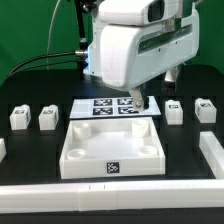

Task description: Assemble one leg

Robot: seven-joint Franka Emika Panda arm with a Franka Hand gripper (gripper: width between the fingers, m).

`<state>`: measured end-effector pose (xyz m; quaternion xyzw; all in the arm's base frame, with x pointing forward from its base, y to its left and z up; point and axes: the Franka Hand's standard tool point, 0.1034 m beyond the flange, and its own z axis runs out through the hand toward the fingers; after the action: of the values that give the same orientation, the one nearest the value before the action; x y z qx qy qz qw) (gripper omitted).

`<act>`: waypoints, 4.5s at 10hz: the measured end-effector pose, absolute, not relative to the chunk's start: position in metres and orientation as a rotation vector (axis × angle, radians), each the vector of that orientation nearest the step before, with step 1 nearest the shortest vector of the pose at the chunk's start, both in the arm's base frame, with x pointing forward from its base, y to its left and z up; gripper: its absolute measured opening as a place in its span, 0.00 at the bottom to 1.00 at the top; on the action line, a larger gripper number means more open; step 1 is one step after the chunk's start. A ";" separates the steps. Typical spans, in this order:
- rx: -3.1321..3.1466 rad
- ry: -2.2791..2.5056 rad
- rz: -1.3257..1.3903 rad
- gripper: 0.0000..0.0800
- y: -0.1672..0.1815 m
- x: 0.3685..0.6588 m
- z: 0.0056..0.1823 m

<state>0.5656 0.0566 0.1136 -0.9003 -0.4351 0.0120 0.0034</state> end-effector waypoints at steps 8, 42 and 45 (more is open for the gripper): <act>-2.822 -1.364 0.038 0.81 0.057 0.566 0.113; -2.115 -2.051 0.228 0.78 0.010 0.411 0.015; -2.118 -2.047 0.228 0.31 0.009 0.411 0.015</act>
Offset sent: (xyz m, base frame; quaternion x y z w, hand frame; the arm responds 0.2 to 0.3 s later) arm 0.0000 0.0000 0.0000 0.0000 0.0000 0.0000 1.0000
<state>0.4106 0.0089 0.0147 -0.7139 -0.6897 0.0770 0.0935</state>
